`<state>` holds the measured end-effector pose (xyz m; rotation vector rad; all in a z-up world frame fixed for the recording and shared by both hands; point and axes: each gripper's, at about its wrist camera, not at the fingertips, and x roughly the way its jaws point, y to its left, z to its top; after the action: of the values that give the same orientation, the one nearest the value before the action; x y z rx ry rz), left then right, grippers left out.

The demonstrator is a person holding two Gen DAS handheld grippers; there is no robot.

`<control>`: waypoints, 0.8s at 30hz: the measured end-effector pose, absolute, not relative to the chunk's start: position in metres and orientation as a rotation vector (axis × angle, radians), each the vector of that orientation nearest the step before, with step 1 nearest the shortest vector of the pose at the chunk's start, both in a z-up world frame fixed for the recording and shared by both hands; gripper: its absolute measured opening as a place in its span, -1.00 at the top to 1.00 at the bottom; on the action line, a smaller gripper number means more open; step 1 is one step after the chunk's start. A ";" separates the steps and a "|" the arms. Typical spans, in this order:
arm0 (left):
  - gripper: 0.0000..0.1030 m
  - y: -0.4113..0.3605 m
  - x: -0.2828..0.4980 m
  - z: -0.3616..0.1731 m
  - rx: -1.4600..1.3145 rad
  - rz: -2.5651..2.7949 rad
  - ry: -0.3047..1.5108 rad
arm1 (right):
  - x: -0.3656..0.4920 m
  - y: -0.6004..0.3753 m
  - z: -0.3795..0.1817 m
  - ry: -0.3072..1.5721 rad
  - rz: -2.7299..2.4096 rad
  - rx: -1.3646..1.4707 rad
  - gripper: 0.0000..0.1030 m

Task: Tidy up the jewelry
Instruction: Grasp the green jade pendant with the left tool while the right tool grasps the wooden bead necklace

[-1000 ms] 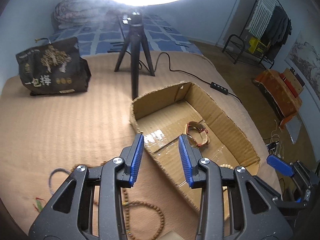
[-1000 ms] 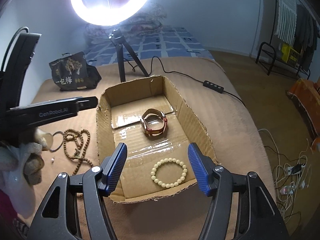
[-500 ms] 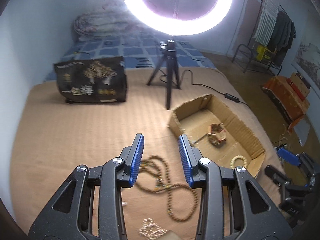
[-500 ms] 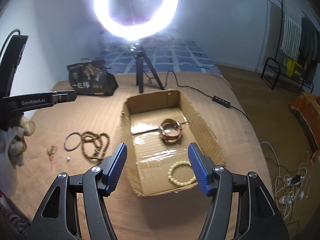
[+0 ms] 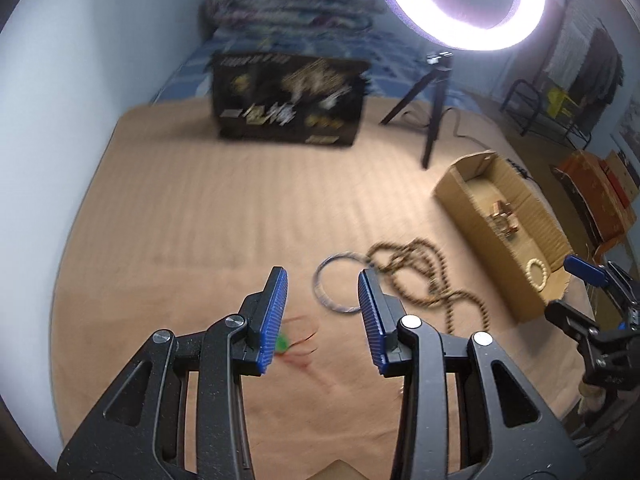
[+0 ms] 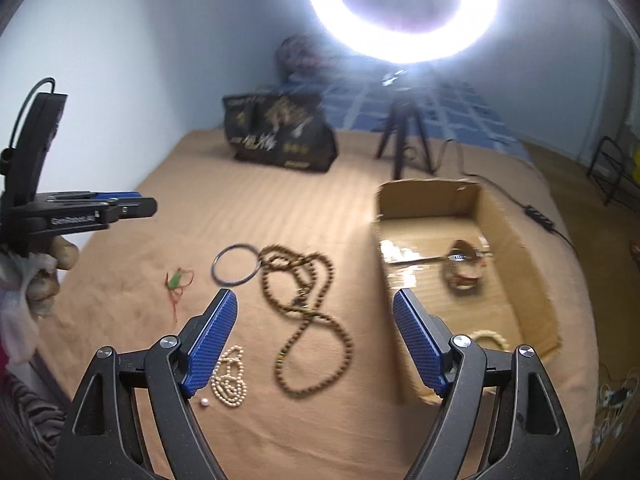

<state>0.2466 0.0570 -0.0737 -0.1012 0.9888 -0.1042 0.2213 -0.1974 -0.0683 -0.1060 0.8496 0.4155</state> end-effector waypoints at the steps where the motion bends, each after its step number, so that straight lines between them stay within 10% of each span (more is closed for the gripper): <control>1: 0.28 0.063 0.245 -0.077 -0.108 -0.100 1.000 | 0.225 -0.192 -0.073 0.862 0.418 -0.119 -0.56; 24: 0.28 0.069 0.261 -0.176 -0.119 -0.158 1.274 | 0.280 -0.137 -0.157 1.126 0.433 -0.199 -0.56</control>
<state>0.2611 0.0689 -0.1757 -0.1193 1.2743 -0.1578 0.2801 -0.1372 -0.1575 -0.1994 1.1258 0.4326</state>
